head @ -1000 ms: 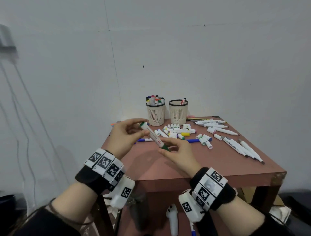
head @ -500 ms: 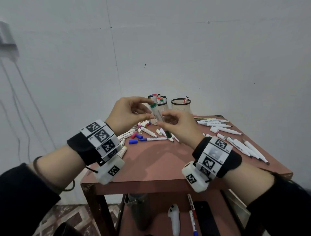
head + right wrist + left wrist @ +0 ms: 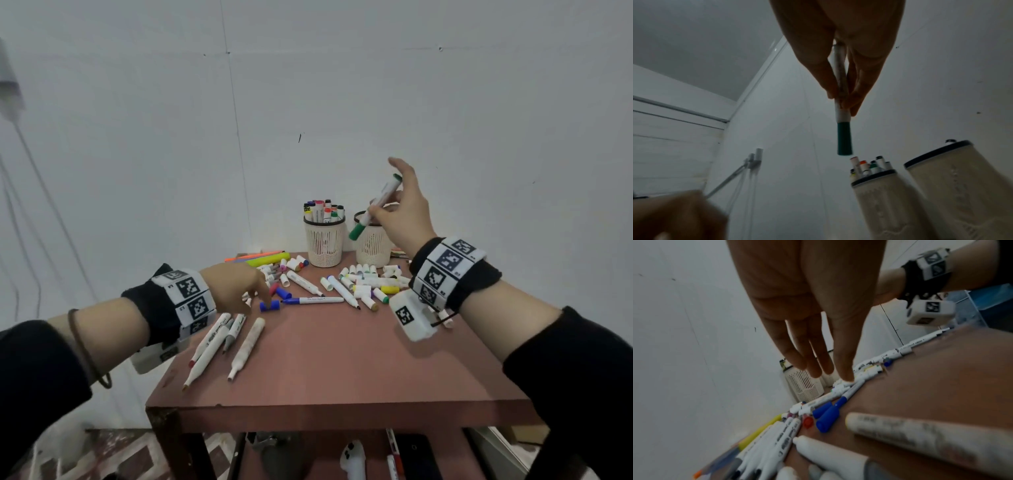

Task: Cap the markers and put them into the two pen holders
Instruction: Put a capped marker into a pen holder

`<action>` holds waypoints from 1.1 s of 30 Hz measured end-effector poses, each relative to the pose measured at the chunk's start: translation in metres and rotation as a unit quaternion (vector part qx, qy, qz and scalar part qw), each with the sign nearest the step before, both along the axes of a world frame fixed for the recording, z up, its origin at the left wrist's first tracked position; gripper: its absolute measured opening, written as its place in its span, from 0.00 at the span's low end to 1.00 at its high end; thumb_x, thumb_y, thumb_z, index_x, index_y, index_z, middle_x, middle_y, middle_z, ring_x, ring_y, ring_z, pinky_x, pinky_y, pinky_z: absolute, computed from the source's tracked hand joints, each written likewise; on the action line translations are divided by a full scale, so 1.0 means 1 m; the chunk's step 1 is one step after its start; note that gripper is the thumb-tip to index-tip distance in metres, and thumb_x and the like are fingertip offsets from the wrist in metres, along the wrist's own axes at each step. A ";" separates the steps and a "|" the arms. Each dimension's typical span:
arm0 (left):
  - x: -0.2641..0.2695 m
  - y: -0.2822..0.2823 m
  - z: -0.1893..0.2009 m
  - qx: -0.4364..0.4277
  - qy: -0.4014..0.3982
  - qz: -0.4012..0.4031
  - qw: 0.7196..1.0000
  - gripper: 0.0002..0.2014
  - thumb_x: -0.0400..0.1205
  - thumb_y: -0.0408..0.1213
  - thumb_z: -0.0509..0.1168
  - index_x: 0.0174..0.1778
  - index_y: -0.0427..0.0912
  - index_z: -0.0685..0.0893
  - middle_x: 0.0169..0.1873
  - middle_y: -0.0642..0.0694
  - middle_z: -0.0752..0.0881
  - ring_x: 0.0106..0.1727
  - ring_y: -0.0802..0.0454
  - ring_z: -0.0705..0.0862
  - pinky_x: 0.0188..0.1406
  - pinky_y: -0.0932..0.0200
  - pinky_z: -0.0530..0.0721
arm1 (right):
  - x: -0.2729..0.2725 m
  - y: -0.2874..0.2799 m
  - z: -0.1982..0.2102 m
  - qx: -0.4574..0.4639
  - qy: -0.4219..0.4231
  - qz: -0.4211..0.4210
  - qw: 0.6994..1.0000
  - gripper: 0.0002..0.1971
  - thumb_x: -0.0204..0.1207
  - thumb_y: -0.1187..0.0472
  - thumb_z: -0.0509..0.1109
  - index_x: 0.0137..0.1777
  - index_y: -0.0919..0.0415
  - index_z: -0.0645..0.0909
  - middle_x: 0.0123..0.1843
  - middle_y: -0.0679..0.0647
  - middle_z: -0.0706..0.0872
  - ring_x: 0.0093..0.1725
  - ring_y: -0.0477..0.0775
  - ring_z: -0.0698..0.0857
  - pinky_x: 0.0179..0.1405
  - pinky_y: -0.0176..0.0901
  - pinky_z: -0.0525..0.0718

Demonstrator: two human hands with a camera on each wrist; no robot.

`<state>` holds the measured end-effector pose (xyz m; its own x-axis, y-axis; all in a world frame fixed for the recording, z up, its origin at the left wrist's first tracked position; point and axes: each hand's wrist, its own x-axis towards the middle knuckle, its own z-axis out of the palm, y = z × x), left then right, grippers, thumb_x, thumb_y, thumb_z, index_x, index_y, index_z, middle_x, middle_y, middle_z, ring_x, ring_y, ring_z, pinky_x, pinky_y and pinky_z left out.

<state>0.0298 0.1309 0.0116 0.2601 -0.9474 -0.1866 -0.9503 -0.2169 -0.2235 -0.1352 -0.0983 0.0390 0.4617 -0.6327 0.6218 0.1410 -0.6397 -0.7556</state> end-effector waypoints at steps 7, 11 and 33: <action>-0.007 -0.025 -0.018 0.113 0.000 -0.071 0.991 0.22 0.77 0.34 0.67 0.66 0.60 0.82 0.66 0.53 0.77 0.67 0.53 0.75 0.59 0.56 0.77 | 0.018 -0.039 0.009 -0.060 0.003 -0.065 0.996 0.28 0.75 0.76 0.62 0.71 0.51 0.69 0.41 0.52 0.78 0.40 0.51 0.85 0.40 0.40 0.87; -0.011 -0.037 -0.020 0.140 -0.003 -0.080 0.987 0.21 0.77 0.35 0.69 0.65 0.58 0.83 0.66 0.52 0.76 0.67 0.53 0.74 0.61 0.52 0.78 | 0.030 -0.058 0.011 -0.073 0.013 -0.080 0.994 0.27 0.76 0.77 0.58 0.71 0.53 0.69 0.41 0.53 0.77 0.43 0.62 0.85 0.46 0.53 0.87; -0.064 0.007 -0.027 -0.318 0.510 0.070 0.796 0.09 0.68 0.34 0.80 0.41 0.48 0.92 0.34 0.37 0.87 0.34 0.56 0.82 0.40 0.61 0.81 | 0.055 -0.095 -0.021 -0.075 0.093 -0.113 0.986 0.14 0.78 0.75 0.62 0.62 0.67 0.75 0.31 0.49 0.76 0.33 0.48 0.78 0.45 0.32 0.76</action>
<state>-0.0340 0.1384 -0.0156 0.3923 -0.9094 0.1383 -0.5241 -0.0974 0.8461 -0.0806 -0.1931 0.0178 0.4344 -0.6398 0.6340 -0.1506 -0.7455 -0.6492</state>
